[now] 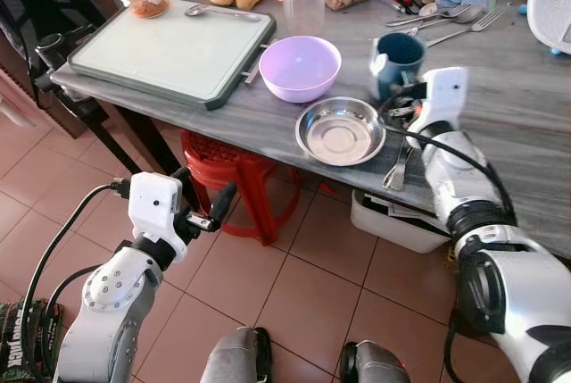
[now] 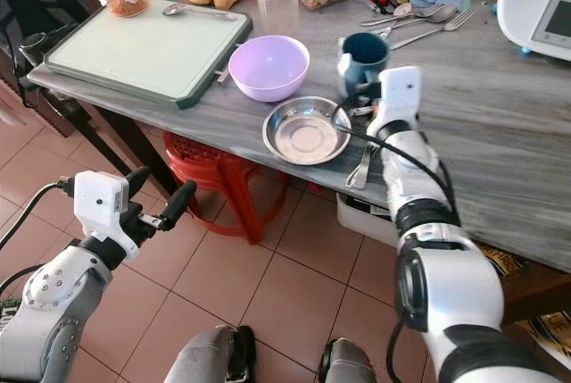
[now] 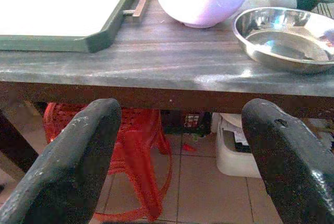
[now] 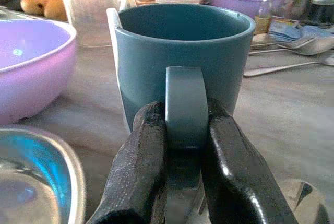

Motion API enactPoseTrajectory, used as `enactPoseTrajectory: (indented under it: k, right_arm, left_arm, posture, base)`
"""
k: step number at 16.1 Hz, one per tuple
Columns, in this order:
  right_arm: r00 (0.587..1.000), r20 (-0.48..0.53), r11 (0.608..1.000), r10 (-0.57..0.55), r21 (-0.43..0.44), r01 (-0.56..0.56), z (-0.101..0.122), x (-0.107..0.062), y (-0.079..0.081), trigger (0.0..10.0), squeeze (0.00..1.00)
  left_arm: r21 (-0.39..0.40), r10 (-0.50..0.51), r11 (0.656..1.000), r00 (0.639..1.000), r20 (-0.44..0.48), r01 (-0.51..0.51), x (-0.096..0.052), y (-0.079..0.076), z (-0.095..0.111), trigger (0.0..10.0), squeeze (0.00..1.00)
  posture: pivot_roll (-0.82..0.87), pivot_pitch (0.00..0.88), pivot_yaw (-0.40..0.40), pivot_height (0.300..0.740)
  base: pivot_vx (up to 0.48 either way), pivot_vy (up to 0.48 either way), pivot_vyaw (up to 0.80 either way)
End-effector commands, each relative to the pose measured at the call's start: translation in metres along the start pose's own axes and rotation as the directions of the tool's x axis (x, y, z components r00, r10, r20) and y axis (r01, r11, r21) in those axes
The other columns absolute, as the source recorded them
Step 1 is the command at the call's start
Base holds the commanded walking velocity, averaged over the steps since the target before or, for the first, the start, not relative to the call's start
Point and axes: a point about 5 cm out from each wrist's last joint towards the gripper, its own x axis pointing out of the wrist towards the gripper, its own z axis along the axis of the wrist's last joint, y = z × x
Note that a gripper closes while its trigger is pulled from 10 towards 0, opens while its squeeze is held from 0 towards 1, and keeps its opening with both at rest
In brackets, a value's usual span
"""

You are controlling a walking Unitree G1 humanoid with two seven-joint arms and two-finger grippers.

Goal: Setting the table

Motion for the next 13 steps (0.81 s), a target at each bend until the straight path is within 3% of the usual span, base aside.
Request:
enactPoseTrajectory:
  k: [1, 3, 4, 5, 6, 13]
  right_arm:
    - [1.0, -0.017, 1.0, 0.008, 0.01, -0.008, -0.002, 0.001, 0.003, 10.0, 0.0]
    - [1.0, -0.026, 1.0, 0.01, 0.013, -0.01, -0.003, 0.001, 0.004, 10.0, 0.0]
    - [1.0, -0.027, 1.0, 0.014, 0.018, -0.014, -0.003, 0.002, 0.005, 10.0, 0.18]
    - [0.999, -0.027, 0.999, 0.019, 0.029, -0.018, -0.002, 0.003, 0.007, 10.0, 0.44]
    - [0.999, -0.024, 0.999, 0.025, 0.037, -0.024, -0.001, 0.003, 0.008, 10.0, 1.0]
    - [0.999, 0.017, 0.997, 0.03, 0.064, -0.031, 0.01, 0.009, 0.011, 10.0, 1.0]
  left_arm:
    - [0.008, 0.008, 1.0, 1.0, -0.006, -0.008, 0.0, 0.002, -0.001, 10.0, 0.0]
    - [0.008, 0.008, 1.0, 1.0, -0.005, -0.007, 0.0, 0.002, -0.001, 10.0, 0.0]
    - [0.009, 0.009, 1.0, 1.0, -0.005, -0.009, 0.0, 0.002, -0.002, 10.0, 0.0]
    - [0.01, 0.009, 1.0, 1.0, -0.005, -0.009, 0.0, 0.002, -0.002, 10.0, 0.0]
    - [0.01, 0.009, 1.0, 1.0, -0.005, -0.009, 0.0, 0.002, -0.002, 10.0, 0.0]
    - [0.013, 0.011, 1.0, 1.0, 0.005, -0.011, 0.006, 0.003, -0.002, 10.0, 0.0]
  posture:
    - [0.16, 0.138, 0.086, 0.74]
    - [0.16, 0.136, 0.085, 0.74]
    - [0.16, 0.136, 0.083, 0.74]
    - [0.16, 0.134, 0.082, 0.74]
    - [0.16, 0.134, 0.082, 0.74]
    - [0.15, 0.115, 0.074, 0.74]
  base:
    - [0.0, 0.0, 0.0]
    - [0.0, 0.0, 0.0]
    - [0.0, 0.0, 0.0]
    - [0.0, 0.0, 0.0]
    - [0.0, 0.0, 0.0]
    - [0.0, 0.0, 0.0]
